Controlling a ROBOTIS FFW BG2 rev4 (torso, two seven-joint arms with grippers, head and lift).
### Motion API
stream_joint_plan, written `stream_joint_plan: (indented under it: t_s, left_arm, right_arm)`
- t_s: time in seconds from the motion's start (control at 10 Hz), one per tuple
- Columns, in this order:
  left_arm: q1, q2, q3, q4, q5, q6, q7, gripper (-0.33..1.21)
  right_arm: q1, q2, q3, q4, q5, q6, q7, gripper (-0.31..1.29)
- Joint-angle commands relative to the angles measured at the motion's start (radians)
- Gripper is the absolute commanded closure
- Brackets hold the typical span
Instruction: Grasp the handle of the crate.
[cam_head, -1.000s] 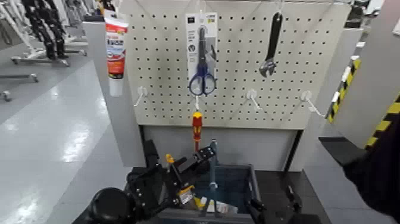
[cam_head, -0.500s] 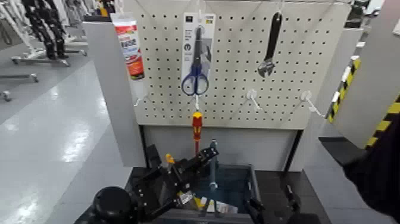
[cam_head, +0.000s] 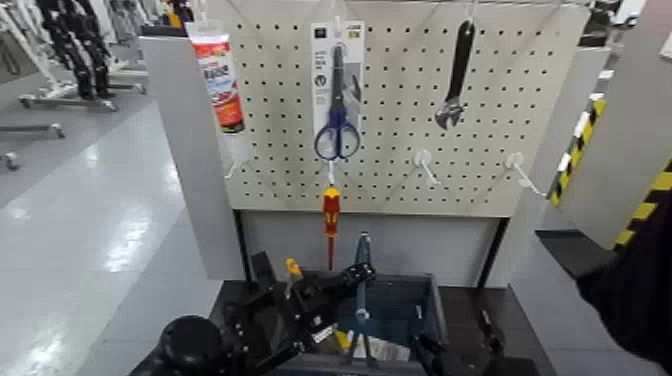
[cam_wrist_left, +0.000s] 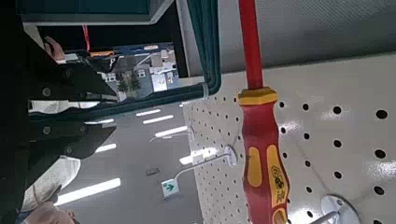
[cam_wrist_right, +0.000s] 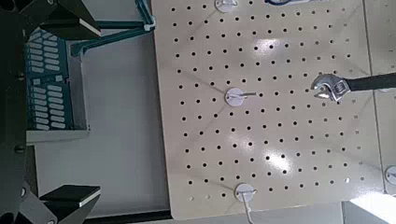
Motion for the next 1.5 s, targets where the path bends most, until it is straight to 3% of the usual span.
stream_joint_plan:
  t_s: [0.1, 0.6, 1.1, 1.5]
  left_arm:
    - [0.005, -0.002, -0.010, 0.004, 0.006, -0.009, 0.003, 1.16]
    - [0.060, -0.011, -0.031, -0.035, 0.115, -0.082, 0.020, 1.16]
    - [0.163, -0.014, -0.013, -0.205, 0.239, -0.139, 0.117, 1.16]
    - [0.275, 0.007, 0.013, -0.314, 0.288, -0.124, 0.227, 1.16]
  right_arm:
    - [-0.001, -0.001, 0.000, 0.000, -0.001, -0.002, 0.000, 0.13]
    - [0.004, -0.003, -0.009, 0.000, -0.001, -0.011, 0.000, 0.13]
    - [0.005, -0.003, -0.009, 0.000, -0.001, -0.011, 0.000, 0.13]
    - [0.008, -0.001, -0.016, 0.000, 0.002, -0.013, -0.002, 0.13]
